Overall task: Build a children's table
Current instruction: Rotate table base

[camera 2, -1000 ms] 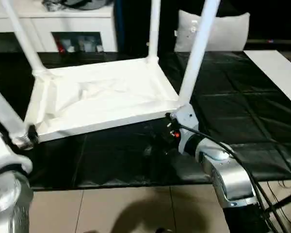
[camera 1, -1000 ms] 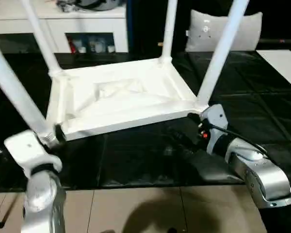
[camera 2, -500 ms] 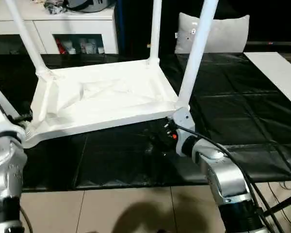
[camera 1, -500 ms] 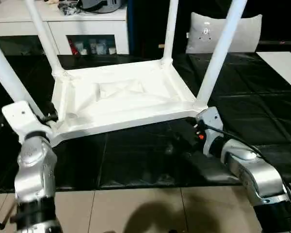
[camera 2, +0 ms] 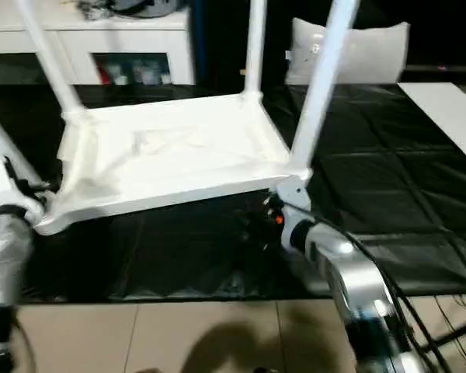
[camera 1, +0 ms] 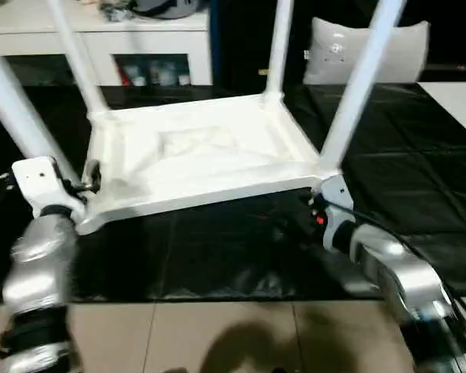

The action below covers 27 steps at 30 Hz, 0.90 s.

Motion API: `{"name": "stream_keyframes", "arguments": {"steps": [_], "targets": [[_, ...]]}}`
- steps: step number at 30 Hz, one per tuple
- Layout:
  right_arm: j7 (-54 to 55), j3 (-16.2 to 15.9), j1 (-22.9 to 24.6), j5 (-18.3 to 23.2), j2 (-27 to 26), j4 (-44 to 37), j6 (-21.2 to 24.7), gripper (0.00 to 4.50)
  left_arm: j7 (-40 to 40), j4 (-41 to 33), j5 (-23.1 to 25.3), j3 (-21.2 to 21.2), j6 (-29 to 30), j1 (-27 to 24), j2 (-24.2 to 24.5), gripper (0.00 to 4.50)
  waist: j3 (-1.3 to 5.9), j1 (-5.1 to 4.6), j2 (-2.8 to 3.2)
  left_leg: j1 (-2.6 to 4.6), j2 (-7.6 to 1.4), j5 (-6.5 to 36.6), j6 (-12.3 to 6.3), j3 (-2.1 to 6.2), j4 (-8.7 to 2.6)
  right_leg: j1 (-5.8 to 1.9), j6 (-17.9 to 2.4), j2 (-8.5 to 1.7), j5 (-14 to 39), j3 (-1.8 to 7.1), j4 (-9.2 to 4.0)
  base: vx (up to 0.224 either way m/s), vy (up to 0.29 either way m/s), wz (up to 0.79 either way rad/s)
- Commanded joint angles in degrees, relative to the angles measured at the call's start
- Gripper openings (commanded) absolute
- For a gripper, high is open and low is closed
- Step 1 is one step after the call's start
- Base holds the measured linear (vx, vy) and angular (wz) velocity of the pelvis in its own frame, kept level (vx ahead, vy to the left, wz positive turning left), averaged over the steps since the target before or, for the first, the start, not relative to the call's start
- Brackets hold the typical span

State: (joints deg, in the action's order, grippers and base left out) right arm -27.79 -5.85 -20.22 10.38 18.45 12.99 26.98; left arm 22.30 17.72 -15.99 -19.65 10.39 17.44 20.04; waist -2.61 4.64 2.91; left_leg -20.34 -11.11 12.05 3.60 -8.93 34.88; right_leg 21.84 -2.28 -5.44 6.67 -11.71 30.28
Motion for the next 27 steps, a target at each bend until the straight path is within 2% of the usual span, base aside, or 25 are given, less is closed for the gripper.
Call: {"name": "stream_keyframes", "arguments": {"steps": [1,2,3,4,6,7,8,9,11,12,15,16,17,18,20,21,23,25,26,27], "targets": [[1.1,0.8,-1.6,-1.7,0.2,4.6,-1.1,4.50,6.7,-1.5,-2.1,3.8,2.1,-0.5,0.8,4.47,3.62,-0.67,-0.59,0.88,-2.87,16.5,-1.30,1.05,-4.71,-2.21,-2.1,-4.46,25.1,4.11,-3.56,0.000,0.000,0.00],[1.3,0.8,-2.3,-2.1,0.3,6.4,-1.9,4.50,8.3,-1.6,-2.8,4.1,2.5,-0.3,1.1,4.47,3.70,0.18,-0.11,1.10,-3.04,15.9,-1.01,0.94,-4.72,-2.00,-2.9,-4.76,24.8,4.37,-3.16,0.000,0.000,0.00],[1.6,0.9,-3.1,-2.4,0.4,8.2,-2.5,4.50,9.9,-1.9,-3.3,4.9,3.4,-0.2,1.4,4.47,3.62,0.28,-0.01,1.16,-3.03,16.0,-0.78,0.92,-4.76,-2.00,-3.0,-4.65,24.7,4.42,-3.24,0.000,0.000,0.00],[2.0,1.1,-3.8,-2.7,0.4,9.6,-2.8,4.50,11.6,-2.5,-3.3,6.2,4.2,-0.2,1.9,4.47,3.70,0.41,-0.39,1.02,-3.04,15.6,-0.51,0.88,-4.84,-2.19,-3.1,-4.78,24.0,4.53,-2.98,0.000,0.000,0.00],[2.9,1.6,-5.6,-2.9,0.3,12.8,-3.5,4.50,16.6,-4.0,-4.2,9.3,6.3,-0.4,3.0,4.47,3.69,0.49,-0.36,1.05,-3.04,15.5,-0.35,0.83,-4.92,-2.25,-3.2,-4.80,23.9,4.72,-2.86,0.000,0.000,0.00],[3.0,1.7,-6.0,-2.9,0.3,13.5,-3.6,4.50,17.5,-4.4,-4.5,9.8,6.8,-0.4,3.1,4.47,3.60,0.35,-1.37,0.88,-3.06,15.2,-0.53,0.66,-4.99,-2.35,-3.1,-4.87,24.2,4.81,-2.94,0.000,0.000,0.00],[3.3,1.9,-6.8,-3.0,0.3,15.0,-4.0,4.50,19.3,-5.1,-4.9,11.1,7.7,-0.4,3.3,4.47,3.57,0.67,-0.89,0.87,-2.95,14.2,-0.53,0.53,-4.87,-2.28,-3.4,-5.10,25.2,4.97,-2.87,0.000,0.000,0.00],[3.6,1.9,-7.7,-3.3,0.4,17.0,-4.6,4.50,21.1,-5.4,-5.4,12.0,8.6,-0.2,3.4,4.47,3.53,0.56,-1.17,0.74,-2.87,14.1,-0.48,0.51,-4.85,-2.36,-3.2,-5.05,25.6,4.94,-2.83,0.000,0.000,0.00],[4.2,2.0,-9.5,-4.1,0.3,21.1,-6.0,4.50,23.8,-5.5,-5.8,13.5,9.7,0.6,3.1,4.47,3.48,0.54,-1.11,0.98,-2.78,14.9,-0.21,0.35,-4.82,-2.15,-2.8,-5.05,28.0,4.96,-3.10,0.000,0.000,0.00],[4.3,2.1,-10.5,-4.4,0.2,23.7,-7.1,4.50,24.1,-5.1,-5.5,14.5,9.8,1.4,2.5,4.47,3.36,0.27,-1.86,1.00,-2.59,15.2,-0.38,0.16,-4.78,-2.13,-2.5,-4.86,29.0,4.95,-3.36,0.000,0.000,0.00],[4.2,2.3,-11.9,-4.8,0.0,27.1,-8.8,4.50,23.9,-4.1,-4.8,15.6,9.9,2.7,1.5,4.47,3.13,0.13,-1.60,1.21,-2.38,16.5,-0.34,0.20,-4.62,-2.07,-1.2,-4.76,32.6,4.72,-3.87,0.000,0.000,0.00],[4.2,2.4,-12.2,-4.8,-0.1,27.5,-9.0,4.50,24.3,-4.4,-5.1,16.2,10.3,2.9,0.8,4.47,3.16,-0.06,-1.77,1.38,-2.30,16.9,-0.39,0.18,-4.56,-2.00,-0.8,-4.67,32.8,4.69,-4.02,0.000,0.000,0.00],[4.2,2.5,-12.6,-4.8,-0.3,28.4,-9.3,4.50,25.0,-5.2,-5.7,17.1,11.1,3.0,0.3,4.47,3.22,-0.31,-2.01,1.14,-2.30,16.5,-0.53,0.20,-4.59,-2.20,-0.5,-4.69,32.9,4.68,-3.93,0.000,0.000,0.00],[4.2,2.7,-13.3,-4.7,-0.5,29.6,-10.0,4.50,26.6,-7.2,-7.3,18.6,12.9,2.8,-0.3,4.47,3.29,-0.31,-1.96,1.20,-2.29,16.2,-0.62,0.21,-4.55,-2.17,-0.5,-4.64,32.7,4.71,-3.88,0.000,0.000,0.00],[4.1,2.9,-14.1,-4.8,-0.7,31.5,-11.4,4.50,28.5,-9.4,-9.2,19.7,15.0,2.4,-0.6,4.47,3.46,-0.19,-1.97,1.18,-2.41,15.0,-1.01,0.10,-4.50,-2.20,-1.6,-4.82,31.5,4.95,-3.67,0.000,0.000,0.00],[3.9,3.0,-14.9,-4.9,-0.8,33.2,-12.7,4.50,29.6,-10.9,-10.3,20.3,16.1,2.2,-0.8,4.47,3.64,-0.19,-2.01,1.12,-2.68,14.1,-1.16,0.04,-4.57,-2.18,-3.1,-4.85,29.4,5.20,-3.14,0.000,0.000,0.00],[3.4,3.5,-16.5,-4.6,-1.3,35.8,-14.8,4.50,32.1,-15.1,-14.3,21.6,19.7,1.7,-1.5,4.47,3.74,0.03,-2.11,0.98,-2.78,12.5,-1.39,-0.11,-4.54,-2.24,-4.5,-4.85,27.2,5.50,-2.59,0.000,0.000,0.00],[3.3,3.5,-17.1,-4.7,-1.5,36.6,-15.3,4.50,33.3,-16.8,-15.7,22.5,21.0,1.5,-1.5,4.47,3.85,0.14,-2.20,0.68,-2.69,10.5,-1.87,-0.28,-4.48,-2.32,-5.6,-4.67,24.7,5.74,-2.17,0.000,0.000,0.00],[3.1,3.4,-18.6,-5.0,-1.9,38.5,-16.3,4.50,35.7,-20.5,-19.0,24.3,24.0,1.3,-1.7,4.47,4.14,0.13,-2.65,0.15,-2.63,8.2,-2.25,-0.33,-4.29,-2.56,-6.5,-4.69,22.3,5.91,-1.38,0.000,0.000,0.00],[3.0,3.3,-18.9,-5.1,-2.0,39.0,-16.5,4.50,35.6,-21.0,-19.7,24.4,24.7,1.7,-2.2,4.47,4.14,0.33,-2.41,0.06,-2.56,7.5,-2.21,-0.41,-4.22,-2.53,-6.8,-4.74,21.6,6.01,-1.19,0.000,0.000,0.00]]}}
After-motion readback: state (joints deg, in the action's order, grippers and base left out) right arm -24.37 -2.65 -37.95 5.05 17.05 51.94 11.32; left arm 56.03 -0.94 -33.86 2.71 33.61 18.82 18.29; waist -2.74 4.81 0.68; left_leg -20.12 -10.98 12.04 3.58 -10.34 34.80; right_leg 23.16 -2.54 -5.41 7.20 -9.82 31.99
